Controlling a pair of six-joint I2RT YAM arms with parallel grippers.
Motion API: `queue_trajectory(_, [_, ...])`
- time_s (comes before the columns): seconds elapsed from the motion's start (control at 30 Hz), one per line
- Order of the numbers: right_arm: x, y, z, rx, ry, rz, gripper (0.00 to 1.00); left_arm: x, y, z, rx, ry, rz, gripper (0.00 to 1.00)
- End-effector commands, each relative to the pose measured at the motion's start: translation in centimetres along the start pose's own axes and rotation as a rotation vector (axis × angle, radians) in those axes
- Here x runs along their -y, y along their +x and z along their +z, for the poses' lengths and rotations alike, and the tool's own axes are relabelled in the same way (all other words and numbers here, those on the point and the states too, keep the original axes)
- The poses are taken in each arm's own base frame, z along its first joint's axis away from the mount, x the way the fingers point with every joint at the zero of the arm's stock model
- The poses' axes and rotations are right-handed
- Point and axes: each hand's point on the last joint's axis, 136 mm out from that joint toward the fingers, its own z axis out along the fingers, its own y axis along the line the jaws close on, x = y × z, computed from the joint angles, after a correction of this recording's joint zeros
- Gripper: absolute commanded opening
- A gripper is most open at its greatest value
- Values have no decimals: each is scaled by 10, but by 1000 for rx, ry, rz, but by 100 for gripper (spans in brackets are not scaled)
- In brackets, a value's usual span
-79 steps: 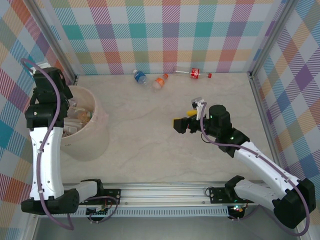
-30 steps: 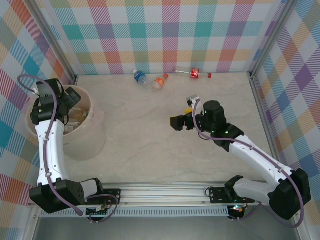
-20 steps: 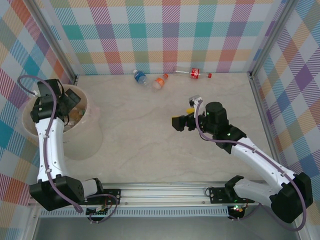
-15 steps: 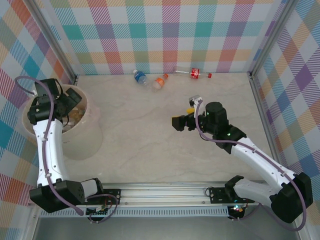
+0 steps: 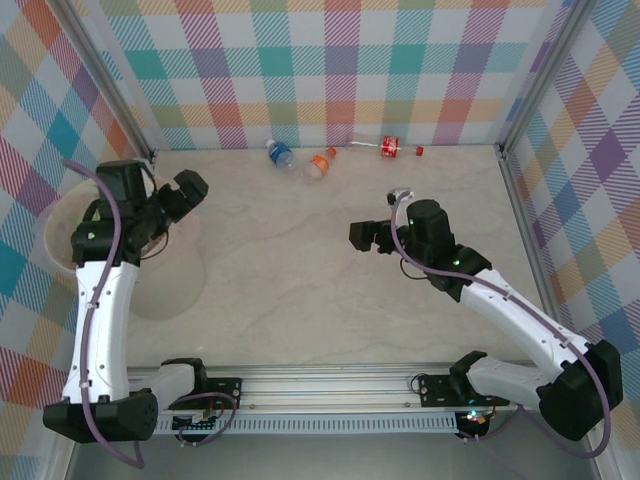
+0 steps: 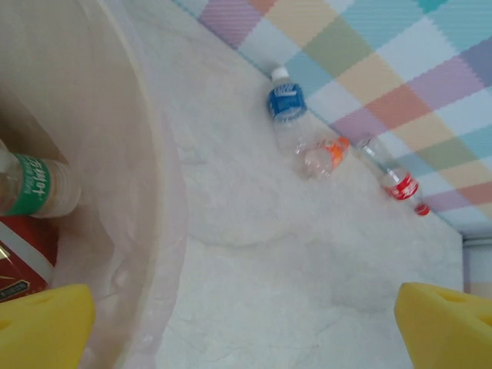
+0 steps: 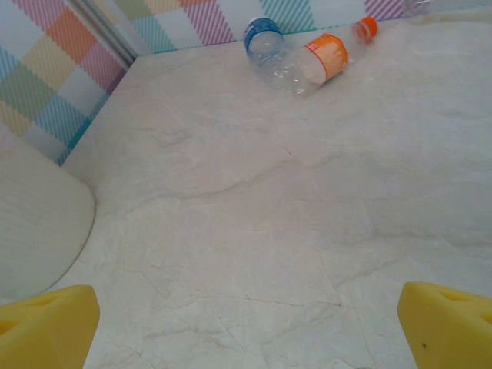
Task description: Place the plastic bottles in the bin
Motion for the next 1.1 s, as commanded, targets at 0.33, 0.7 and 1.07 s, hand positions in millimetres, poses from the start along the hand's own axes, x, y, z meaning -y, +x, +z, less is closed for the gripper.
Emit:
queue_trajectory(0.33, [36,-8,28,-46,133,148,100,47,10,33,-108,202,38,100])
queue_trajectory(0.7, [102,-49,49,-17,215,195,100,55,-25,-8,50,156,78,100])
queue_trajectory(1.07, [170,-99,72,-43,210,137,100,172,6,-61,21,576,291,100])
